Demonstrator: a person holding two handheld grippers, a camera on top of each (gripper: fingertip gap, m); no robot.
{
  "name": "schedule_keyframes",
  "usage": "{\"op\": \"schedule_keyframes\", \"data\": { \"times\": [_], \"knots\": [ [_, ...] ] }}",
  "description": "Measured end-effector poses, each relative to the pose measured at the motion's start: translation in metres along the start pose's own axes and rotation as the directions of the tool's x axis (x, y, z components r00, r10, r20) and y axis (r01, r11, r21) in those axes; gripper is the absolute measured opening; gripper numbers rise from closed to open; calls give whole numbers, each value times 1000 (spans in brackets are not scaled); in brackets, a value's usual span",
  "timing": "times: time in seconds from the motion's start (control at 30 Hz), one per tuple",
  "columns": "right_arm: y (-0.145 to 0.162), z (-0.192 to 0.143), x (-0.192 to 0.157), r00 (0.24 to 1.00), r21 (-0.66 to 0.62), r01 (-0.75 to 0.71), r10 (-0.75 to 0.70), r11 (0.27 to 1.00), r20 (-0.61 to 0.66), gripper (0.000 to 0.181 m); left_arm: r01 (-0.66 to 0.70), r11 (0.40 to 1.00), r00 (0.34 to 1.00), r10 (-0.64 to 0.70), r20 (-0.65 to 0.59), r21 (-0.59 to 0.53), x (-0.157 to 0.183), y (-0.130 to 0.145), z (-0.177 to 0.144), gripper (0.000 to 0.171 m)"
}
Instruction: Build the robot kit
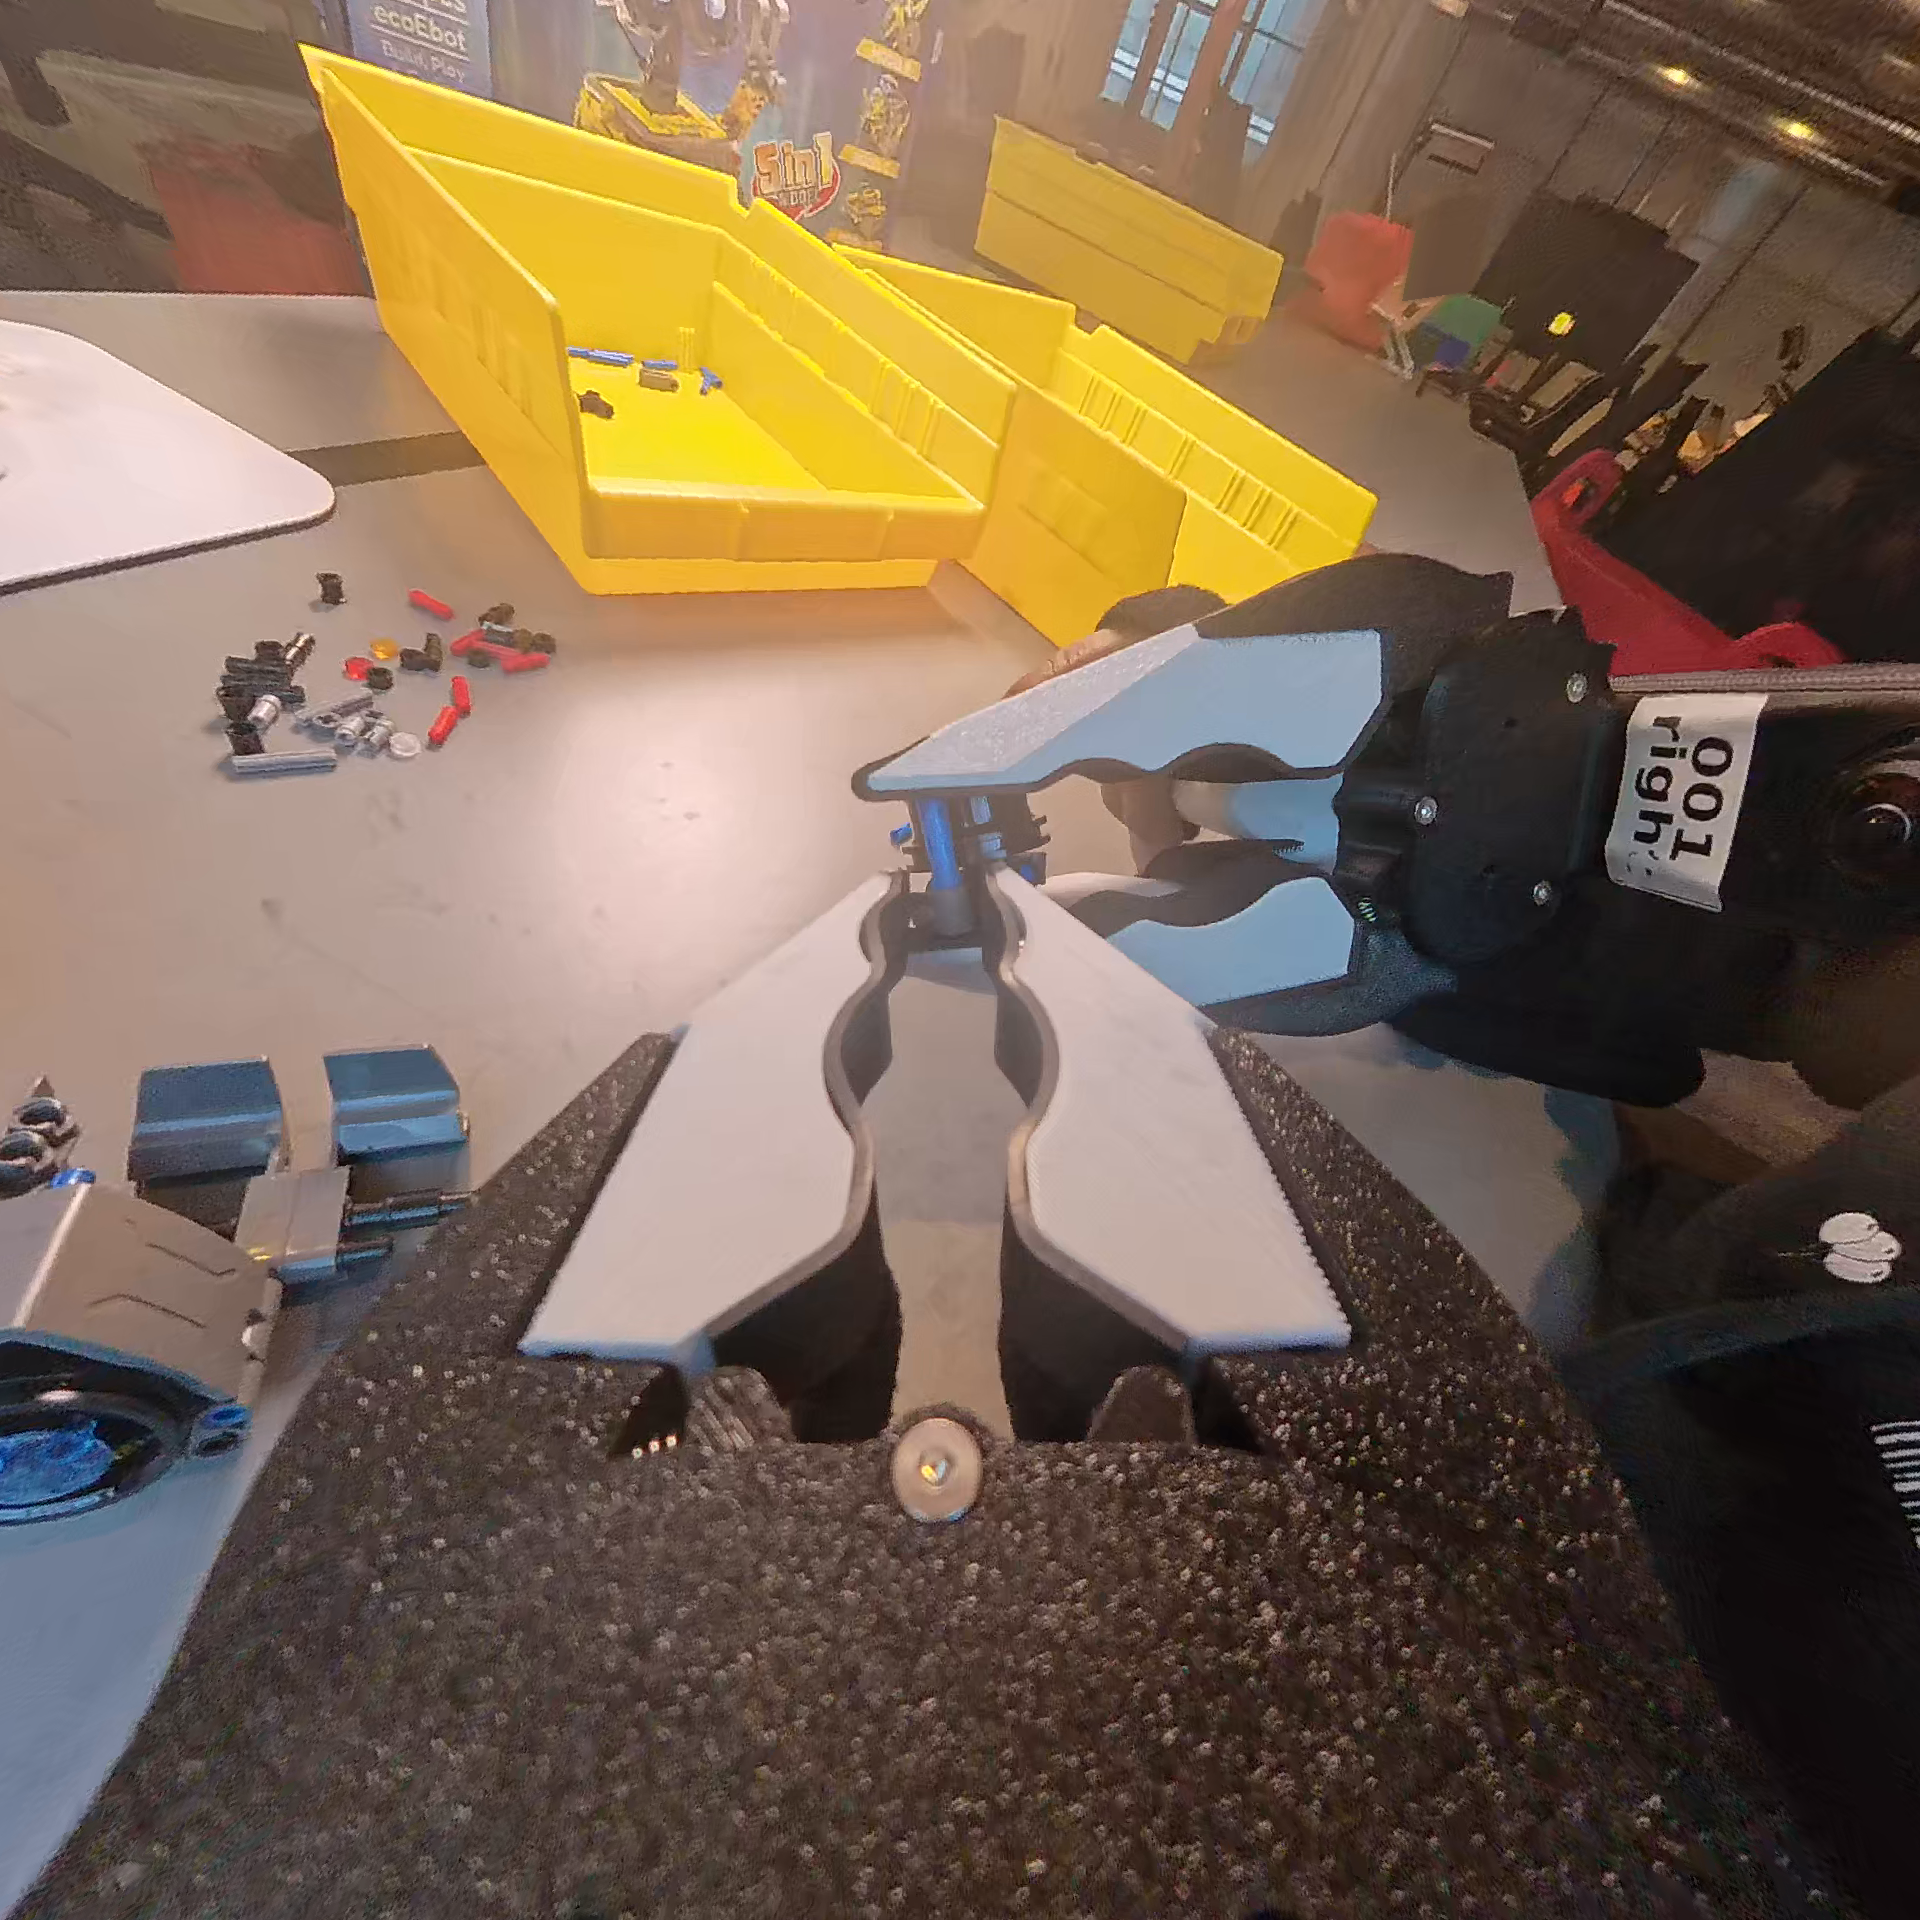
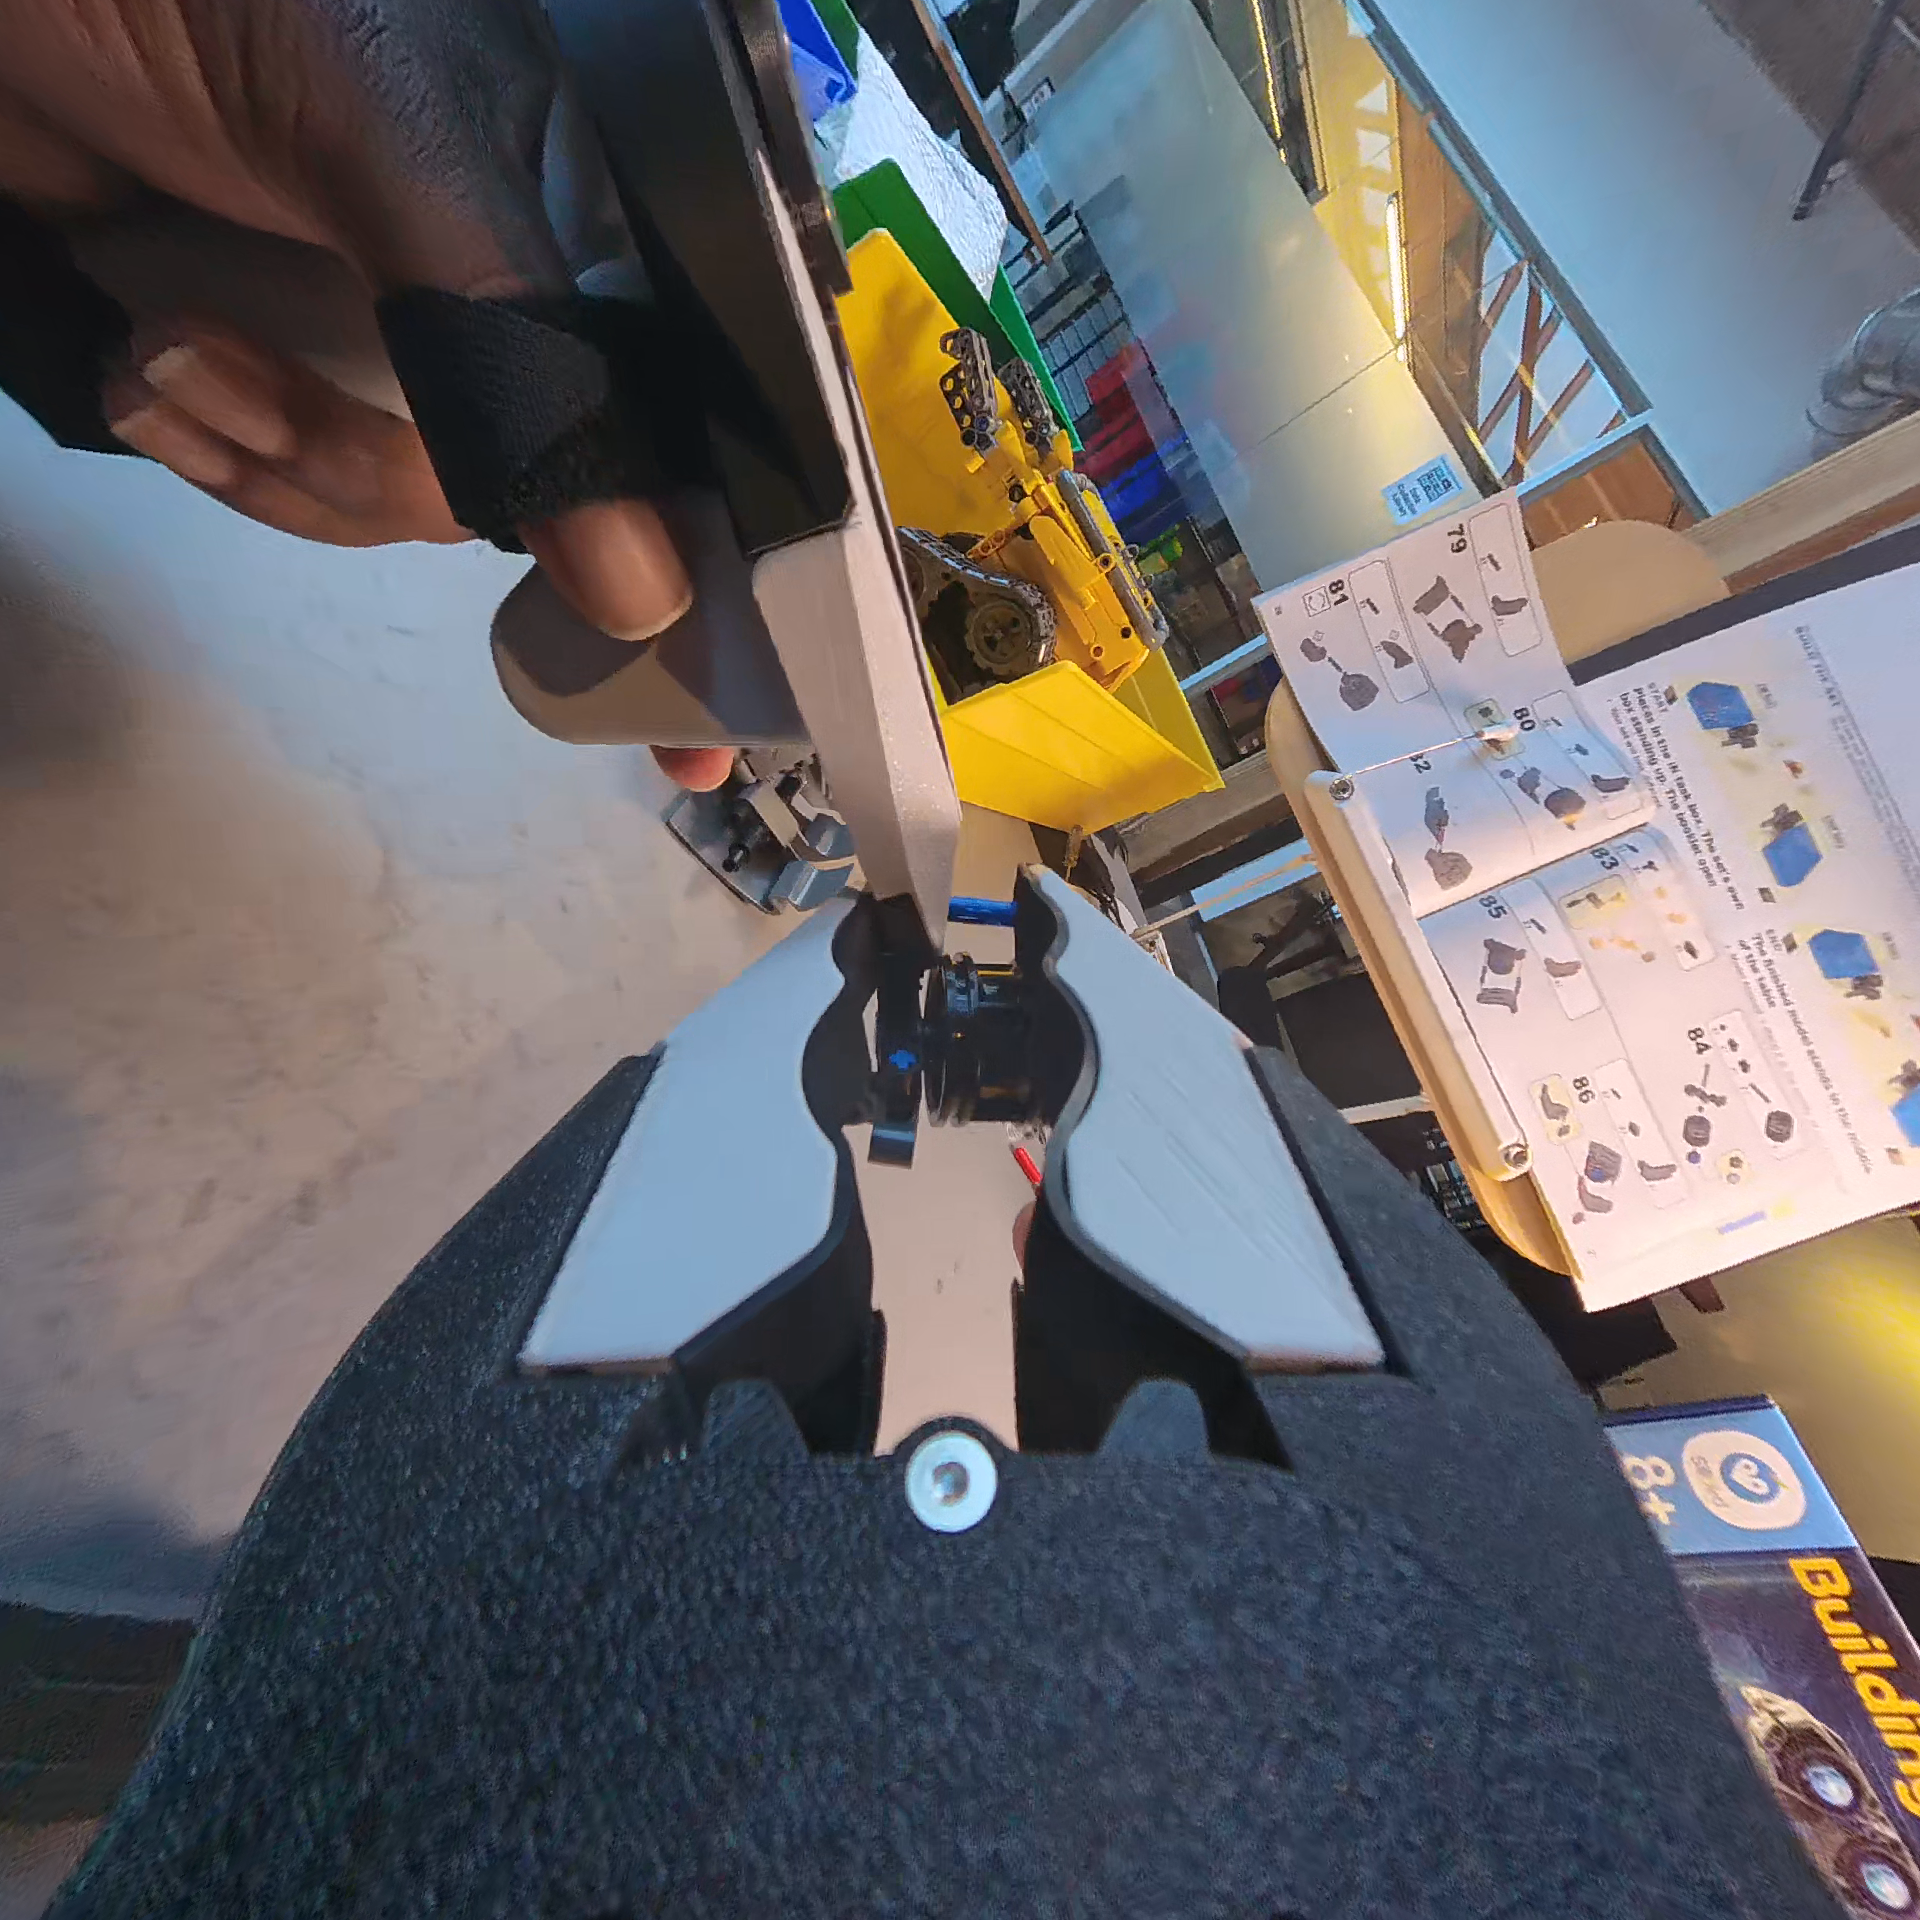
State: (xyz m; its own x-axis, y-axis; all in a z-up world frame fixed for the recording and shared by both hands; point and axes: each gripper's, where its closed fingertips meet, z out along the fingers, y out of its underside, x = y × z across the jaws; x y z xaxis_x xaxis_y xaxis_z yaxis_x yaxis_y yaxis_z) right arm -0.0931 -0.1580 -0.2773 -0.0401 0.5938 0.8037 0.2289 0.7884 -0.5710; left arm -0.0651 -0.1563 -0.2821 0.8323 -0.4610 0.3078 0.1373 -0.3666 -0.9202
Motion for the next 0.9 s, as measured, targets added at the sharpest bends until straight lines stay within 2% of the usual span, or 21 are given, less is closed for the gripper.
{"op": "schedule_keyframes", "data": {
  "times": [0.2, 0.37, 0.47, 0.53, 0.57, 0.63, 0.73, 0.8, 0.9],
  "knots": [
    [-3, 0, -1, 998, 49, -46, 45, 998, 32, 27, -36, 999, 999, 36, 1, 9, 1, -2, -3, 9],
    [-10, -7, 1, 976, 102, -199, 188, 975, 112, 29, -72, 997, 997, 72, -4, 29, 7, -7, -3, 7],
    [-14, -11, 3, 956, 138, -278, 258, 951, 142, 24, -12, 998, 997, 17, -75, 66, 14, -11, -4, 7],
    [-21, -15, 9, 924, 179, -371, 342, 911, 172, 24, 77, 988, 978, -48, -201, 136, 22, -23, -13, 14],
    [-21, -17, 14, 904, 185, -418, 388, 889, 179, 25, 120, 974, 962, -66, -266, 193, 26, -35, -22, 27],
    [-27, -24, 26, 849, 240, -525, 484, 816, 213, 24, 144, 959, 944, -59, -326, 245, 26, -47, -37, 37],
    [-40, -34, 37, 750, 309, -660, 586, 685, 306, 25, 29, 989, 957, 15, -290, 147, 26, -24, -25, 49],
    [-52, -39, 36, 700, 337, -713, 609, 615, 373, 26, -42, 994, 949, 71, -306, 100, 40, -12, -13, 51],
    [-64, -45, 33, 692, 367, -722, 599, 587, 403, 25, -124, 982, 935, 164, -315, 144, 55, -17, -10, 40]
  ]
}}
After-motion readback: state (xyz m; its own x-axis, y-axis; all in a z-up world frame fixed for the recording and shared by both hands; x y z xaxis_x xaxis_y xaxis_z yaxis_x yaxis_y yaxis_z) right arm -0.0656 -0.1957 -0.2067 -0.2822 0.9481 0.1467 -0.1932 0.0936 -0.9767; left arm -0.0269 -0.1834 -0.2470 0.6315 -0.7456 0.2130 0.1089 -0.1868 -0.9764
